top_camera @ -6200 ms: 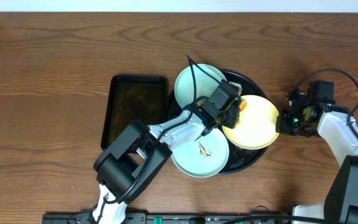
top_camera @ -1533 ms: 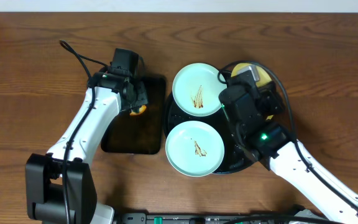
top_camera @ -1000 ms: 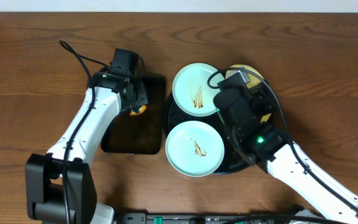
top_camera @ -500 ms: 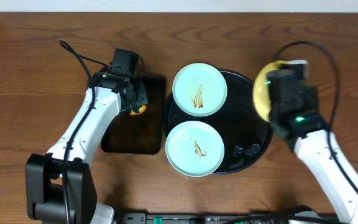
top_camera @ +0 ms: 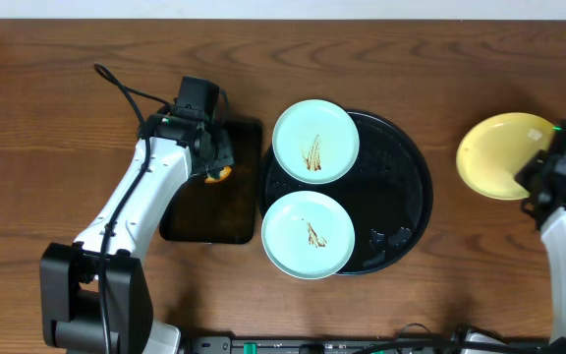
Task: Clean dirty plates on tray and stack at the side
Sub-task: 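Lift the yellow plate with the right gripper and place it right of the tray, then move the right gripper back to grip the lower pale green plate rim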
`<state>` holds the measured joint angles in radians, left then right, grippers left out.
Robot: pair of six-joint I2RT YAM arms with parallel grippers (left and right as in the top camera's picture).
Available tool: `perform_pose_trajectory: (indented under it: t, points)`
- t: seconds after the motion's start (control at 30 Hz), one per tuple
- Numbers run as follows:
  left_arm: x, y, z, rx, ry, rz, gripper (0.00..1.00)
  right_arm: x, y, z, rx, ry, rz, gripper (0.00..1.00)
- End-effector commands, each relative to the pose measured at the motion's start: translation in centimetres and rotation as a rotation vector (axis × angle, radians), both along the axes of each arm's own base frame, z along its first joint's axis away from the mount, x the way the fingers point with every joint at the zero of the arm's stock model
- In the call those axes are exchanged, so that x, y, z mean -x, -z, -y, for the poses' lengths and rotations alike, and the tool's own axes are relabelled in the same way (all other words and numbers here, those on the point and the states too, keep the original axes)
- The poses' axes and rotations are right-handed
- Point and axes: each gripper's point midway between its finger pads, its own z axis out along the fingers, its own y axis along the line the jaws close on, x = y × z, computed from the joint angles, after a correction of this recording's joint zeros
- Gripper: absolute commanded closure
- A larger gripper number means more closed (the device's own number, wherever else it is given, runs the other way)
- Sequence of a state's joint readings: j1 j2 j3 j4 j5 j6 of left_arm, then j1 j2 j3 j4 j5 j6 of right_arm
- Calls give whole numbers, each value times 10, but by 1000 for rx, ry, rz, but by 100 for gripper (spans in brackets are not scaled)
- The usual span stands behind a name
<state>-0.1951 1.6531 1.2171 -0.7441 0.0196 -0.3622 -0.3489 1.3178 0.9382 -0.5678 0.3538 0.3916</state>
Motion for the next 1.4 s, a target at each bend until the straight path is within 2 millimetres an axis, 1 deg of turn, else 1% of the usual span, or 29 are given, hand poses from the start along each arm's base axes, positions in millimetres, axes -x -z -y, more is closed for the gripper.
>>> perform_pose_trajectory:
  t: [0.0, 0.1, 0.13, 0.23, 0.3, 0.5, 0.6, 0.67, 0.7, 0.73, 0.77, 0.8, 0.83, 0.9, 0.97, 1.0, 1.07, 1.13, 1.17, 1.23, 1.37]
  points:
    - [2, -2, -2, -6, 8, 3, 92, 4, -4, 13, -80, 88, 77, 99]
    - [2, -2, -2, -5, 8, 3, 93, 12, 1, 27, -86, 136, 68, 99]
    - [2, -2, -2, -6, 8, 2, 92, 13, 5, 31, -89, 148, 60, 99]
    - [2, -2, -2, -6, 8, 0, 92, 14, 19, 37, -104, 167, 27, 99]
    - [2, -2, -2, -6, 8, 0, 93, 11, 31, 40, -116, 170, 7, 99]
    - [3, -2, -2, -6, 8, -1, 92, 2, 68, 38, -175, 154, -51, 99]
    - [3, -2, -2, -6, 8, -1, 92, -1, 77, 33, -213, 137, -58, 99]
    - [3, -2, -2, -6, 8, -1, 92, -3, 77, 32, -220, 129, -56, 99]
    - [3, -2, -2, -6, 8, -1, 92, -5, 76, 31, -223, 115, -50, 97]
    - [3, -2, -2, -7, 8, -1, 92, -7, 74, 28, -229, 88, -43, 90]
    - [3, -2, -2, -6, 8, -1, 92, -11, 71, 24, -240, 48, -33, 69]
    - [3, -2, -2, -7, 8, -1, 92, -17, 67, 17, -259, -7, -14, 54]
    - [3, -1, -2, -7, 8, -1, 92, -23, 62, 10, -275, -67, 8, 44]
    - [3, -2, -2, -7, 8, -1, 92, -31, 46, -4, -298, -155, 55, 38]
    - [3, -2, -2, -7, 8, -1, 92, -36, 29, -24, -327, -258, 103, 36]
    - [3, -1, -2, -7, 8, -1, 92, -37, 19, -38, -344, -321, 122, 36]
    - [3, -2, -2, -7, 8, -1, 92, -34, 6, -64, -396, -408, 147, 36]
    - [3, -2, -2, -7, 8, -1, 92, -30, -3, -95, -453, -516, 151, 36]
    - [3, -2, -2, -7, 8, -1, 92, -25, -4, -114, -495, -570, 138, 36]
    - [3, -2, -2, -7, 8, -1, 92, -16, -1, -145, -573, -643, 95, 36]
    - [3, -2, -2, -7, 8, -1, 92, 1, 19, -200, -642, -794, -28, 34]
